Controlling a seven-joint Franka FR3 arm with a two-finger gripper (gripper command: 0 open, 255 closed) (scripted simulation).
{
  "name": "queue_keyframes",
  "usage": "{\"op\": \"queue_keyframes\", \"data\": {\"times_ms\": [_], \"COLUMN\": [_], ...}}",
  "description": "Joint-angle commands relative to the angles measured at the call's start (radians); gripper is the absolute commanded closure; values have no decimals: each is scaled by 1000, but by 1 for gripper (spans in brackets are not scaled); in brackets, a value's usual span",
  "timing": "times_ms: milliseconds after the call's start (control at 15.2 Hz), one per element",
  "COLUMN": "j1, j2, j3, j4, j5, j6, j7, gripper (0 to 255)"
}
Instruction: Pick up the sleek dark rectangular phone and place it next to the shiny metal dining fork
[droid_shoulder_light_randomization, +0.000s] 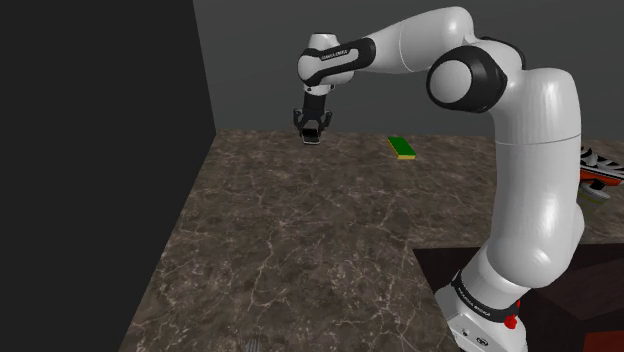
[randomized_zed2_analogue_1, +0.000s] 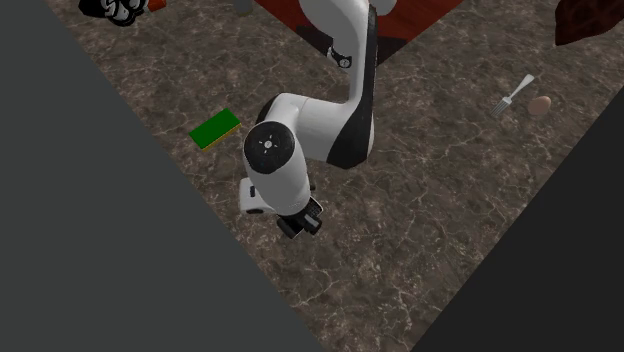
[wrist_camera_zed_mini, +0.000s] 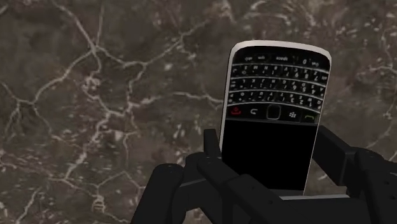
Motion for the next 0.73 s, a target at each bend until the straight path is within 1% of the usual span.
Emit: {"op": "queue_keyframes", "data": {"times_ms": [0, 462, 660], "j1": [0, -1, 29], "j2": [-6, -24, -140], "j3": [0, -1, 7], "j4": [21, 84, -94], "j5": [-1, -4, -9], "j6": [-27, -108, -44], "j7": [2, 8, 40], "gripper": [255, 255, 255]}}
